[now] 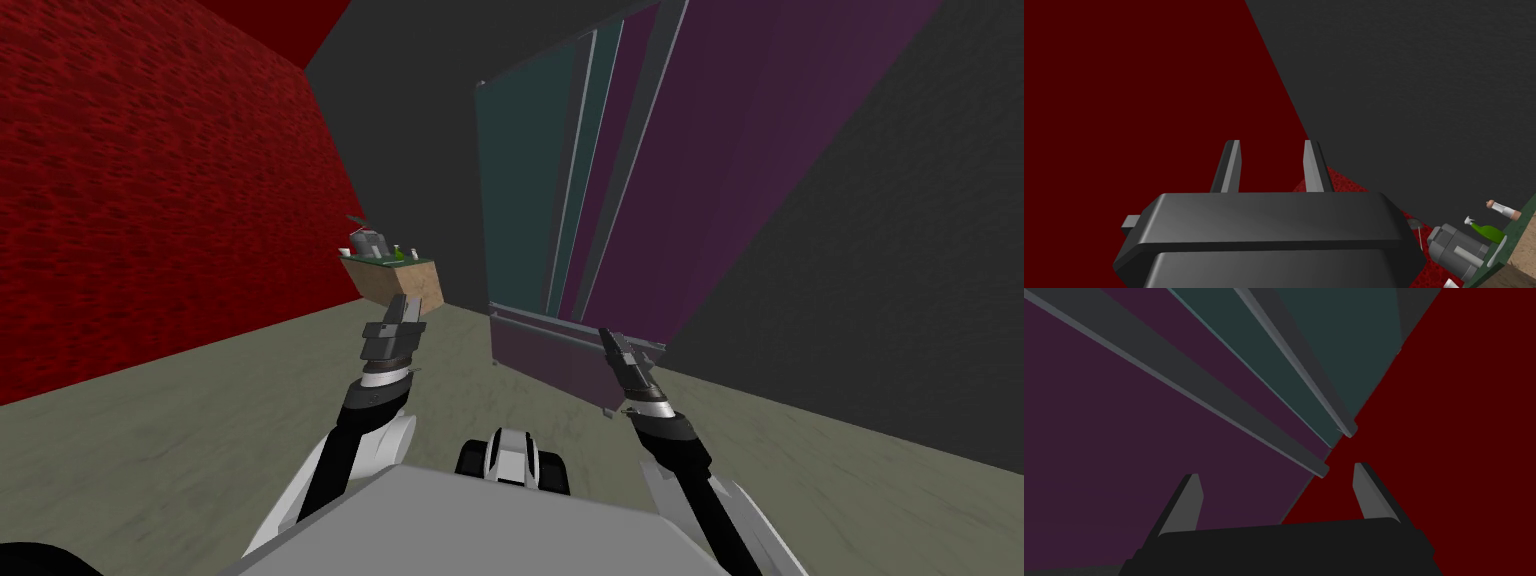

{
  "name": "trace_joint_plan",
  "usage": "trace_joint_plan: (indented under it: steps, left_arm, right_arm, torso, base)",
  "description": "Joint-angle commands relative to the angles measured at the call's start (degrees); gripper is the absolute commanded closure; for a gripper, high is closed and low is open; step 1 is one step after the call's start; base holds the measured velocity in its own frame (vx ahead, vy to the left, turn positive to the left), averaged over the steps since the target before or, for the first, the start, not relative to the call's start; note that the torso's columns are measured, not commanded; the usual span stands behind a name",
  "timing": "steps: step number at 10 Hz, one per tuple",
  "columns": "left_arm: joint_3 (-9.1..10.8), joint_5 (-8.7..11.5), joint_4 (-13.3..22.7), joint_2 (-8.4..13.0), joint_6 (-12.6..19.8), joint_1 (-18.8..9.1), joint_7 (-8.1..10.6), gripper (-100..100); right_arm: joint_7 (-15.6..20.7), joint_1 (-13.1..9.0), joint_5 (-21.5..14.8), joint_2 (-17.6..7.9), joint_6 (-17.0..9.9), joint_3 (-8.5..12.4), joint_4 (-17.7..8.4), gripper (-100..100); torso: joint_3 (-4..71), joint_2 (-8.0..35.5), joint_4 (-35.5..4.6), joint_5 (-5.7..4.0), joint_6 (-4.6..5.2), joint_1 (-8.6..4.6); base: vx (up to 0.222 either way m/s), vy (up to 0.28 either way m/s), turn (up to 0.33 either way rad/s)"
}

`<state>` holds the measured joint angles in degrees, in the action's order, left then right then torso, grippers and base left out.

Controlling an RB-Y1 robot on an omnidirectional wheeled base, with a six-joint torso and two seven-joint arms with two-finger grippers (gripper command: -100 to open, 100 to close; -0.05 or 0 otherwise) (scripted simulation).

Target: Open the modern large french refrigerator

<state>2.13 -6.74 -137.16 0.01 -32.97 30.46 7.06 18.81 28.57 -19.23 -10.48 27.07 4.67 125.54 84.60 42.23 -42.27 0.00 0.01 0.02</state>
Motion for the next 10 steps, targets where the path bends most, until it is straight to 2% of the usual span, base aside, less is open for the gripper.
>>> trace_joint_plan:
  steps: [1,3,5,6,10]
  left_arm:
    - [0.0,0.0,0.0,0.0,0.0,0.0,0.0,0]
    - [0.0,0.0,0.0,0.0,0.0,0.0,0.0,0]
    - [0.0,0.0,0.0,0.0,0.0,0.0,0.0,0]
    - [0.0,0.0,0.0,0.0,0.0,0.0,0.0,0]
    - [0.0,0.0,0.0,0.0,0.0,0.0,0.0,0]
  right_arm:
    - [1.9,-0.5,-3.8,-0.4,-0.3,0.9,-1.4,-100]
    - [4.2,-1.1,-7.5,-0.8,-0.6,2.0,-3.2,-100]
    - [5.4,-1.4,-10.5,-0.9,-0.8,2.6,-4.1,-100]
    - [5.4,-1.4,-10.8,-0.9,-0.8,2.6,-4.1,-100]
    - [9.1,-2.4,-17.8,-0.8,-1.3,4.4,-7.1,-100]
  torso:
    - [0.1,-0.2,0.0,0.03,-0.01,0.08]
    - [-0.1,0.1,0.0,-0.01,0.0,-0.06]
    - [-0.1,0.1,0.0,0.0,-0.02,-0.04]
    - [-0.1,0.1,0.0,-0.02,0.0,-0.09]
    - [0.1,-0.1,0.0,0.02,-0.03,0.04]
  base:
    - [0.135,0.081,-0.031]
    - [0.134,0.099,-0.108]
    - [0.107,0.085,-0.055]
    - [0.074,0.06,-0.044]
    - [0.121,0.095,-0.086]
